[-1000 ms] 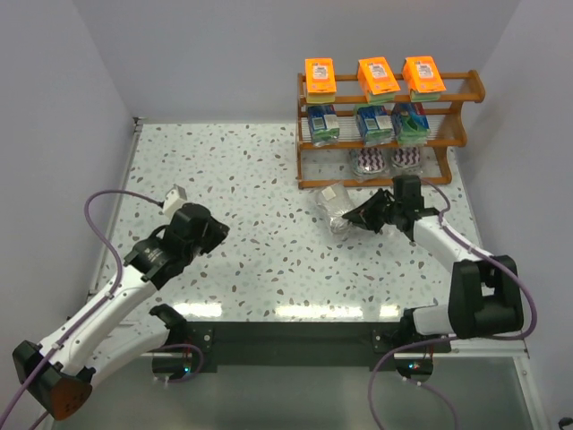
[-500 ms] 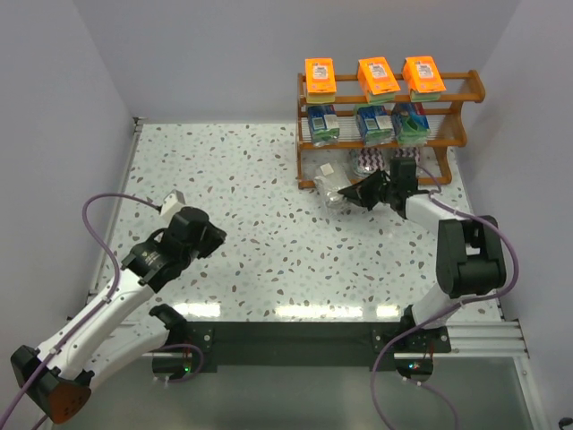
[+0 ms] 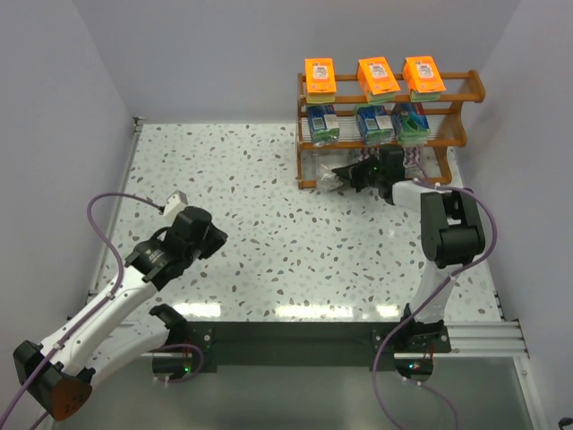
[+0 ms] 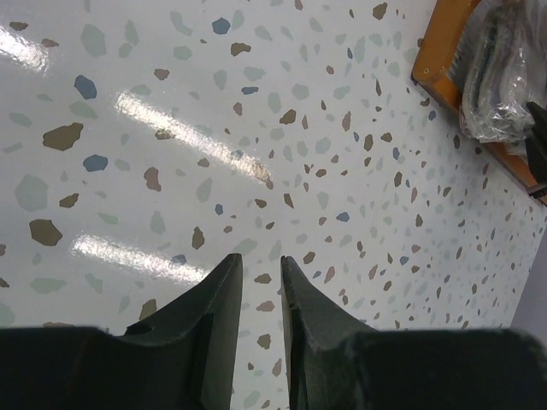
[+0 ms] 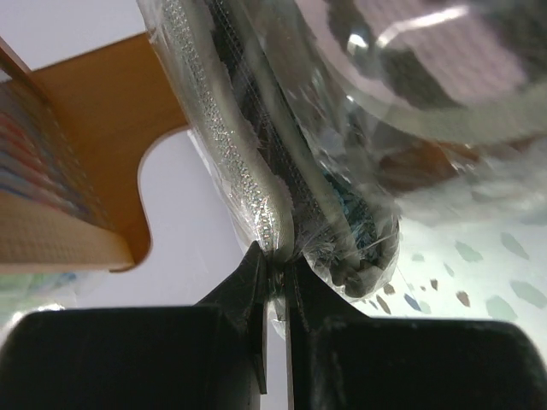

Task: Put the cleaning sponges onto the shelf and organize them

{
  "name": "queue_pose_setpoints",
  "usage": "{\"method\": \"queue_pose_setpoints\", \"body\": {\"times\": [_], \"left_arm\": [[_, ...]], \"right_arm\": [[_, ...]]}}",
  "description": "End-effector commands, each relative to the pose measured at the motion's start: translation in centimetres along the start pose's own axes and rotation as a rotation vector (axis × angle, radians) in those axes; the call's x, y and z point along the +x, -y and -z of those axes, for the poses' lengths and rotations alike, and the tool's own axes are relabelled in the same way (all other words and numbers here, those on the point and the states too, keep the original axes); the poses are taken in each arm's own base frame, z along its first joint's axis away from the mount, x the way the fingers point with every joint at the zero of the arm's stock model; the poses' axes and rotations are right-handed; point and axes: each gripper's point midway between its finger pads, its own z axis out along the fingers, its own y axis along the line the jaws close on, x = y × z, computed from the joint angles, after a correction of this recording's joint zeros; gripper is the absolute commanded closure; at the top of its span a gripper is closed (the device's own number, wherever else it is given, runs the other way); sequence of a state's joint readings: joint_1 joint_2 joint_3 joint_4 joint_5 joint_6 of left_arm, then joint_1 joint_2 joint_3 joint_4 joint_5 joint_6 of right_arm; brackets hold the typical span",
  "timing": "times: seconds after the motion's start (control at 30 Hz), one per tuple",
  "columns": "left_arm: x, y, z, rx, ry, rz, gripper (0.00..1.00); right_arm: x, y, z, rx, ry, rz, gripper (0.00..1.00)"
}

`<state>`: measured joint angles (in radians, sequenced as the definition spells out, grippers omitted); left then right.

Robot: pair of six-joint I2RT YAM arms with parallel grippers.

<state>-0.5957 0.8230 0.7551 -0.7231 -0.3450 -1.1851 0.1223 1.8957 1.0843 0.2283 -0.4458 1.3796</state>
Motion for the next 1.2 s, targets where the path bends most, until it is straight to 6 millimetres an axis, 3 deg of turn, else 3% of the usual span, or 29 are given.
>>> {"method": "queue_pose_setpoints", "body": {"times": [0.0,0.23,0.33,0.37,0.43,0.53,0.63,0.9,1.17], "left_arm": [[-0.2,0.0,-0.1,0.001,0.011,0.010,0.70],[0.3,-0.5,-0.3,-0.008,-0.001,0.017,0.70],[0.3,-0.7,-0.3,-0.008,0.000,0.023,0.69],[0.3,-0.8,-0.3,-0.012,0.001,0.024,0.69],[0.3,-0.8,-0.2,-0.009,0.002,0.026,0.67],[0.3,-0.8,-0.1,-0.004,0.005,0.032,0.63],[0.3,-0.8,-0.1,-0.001,0.005,0.034,0.57],[0.1,-0.7,0.1,0.012,0.014,0.035,0.45],[-0.1,-0.9,0.6,0.018,0.022,0.037,0.43]], "right_arm": [[-1.1,-3.8,-1.2,-0.099,0.057,0.007,1.00],[-0.7,-3.8,-3.6,-0.097,0.052,-0.008,1.00],[-0.9,-3.4,-4.0,-0.091,0.068,-0.012,0.88],[-0.8,-3.4,-4.0,-0.090,0.070,-0.011,0.74],[-0.9,-3.7,-3.9,-0.107,0.077,-0.008,0.58],[-0.6,-4.6,-3.3,-0.140,0.072,0.003,0.44],[-0.3,-5.1,-2.3,-0.155,0.071,0.016,0.37],[1.1,-5.4,-0.2,-0.194,0.044,0.048,0.32],[1.7,-6.7,1.3,-0.230,0.039,0.072,0.32]]}}
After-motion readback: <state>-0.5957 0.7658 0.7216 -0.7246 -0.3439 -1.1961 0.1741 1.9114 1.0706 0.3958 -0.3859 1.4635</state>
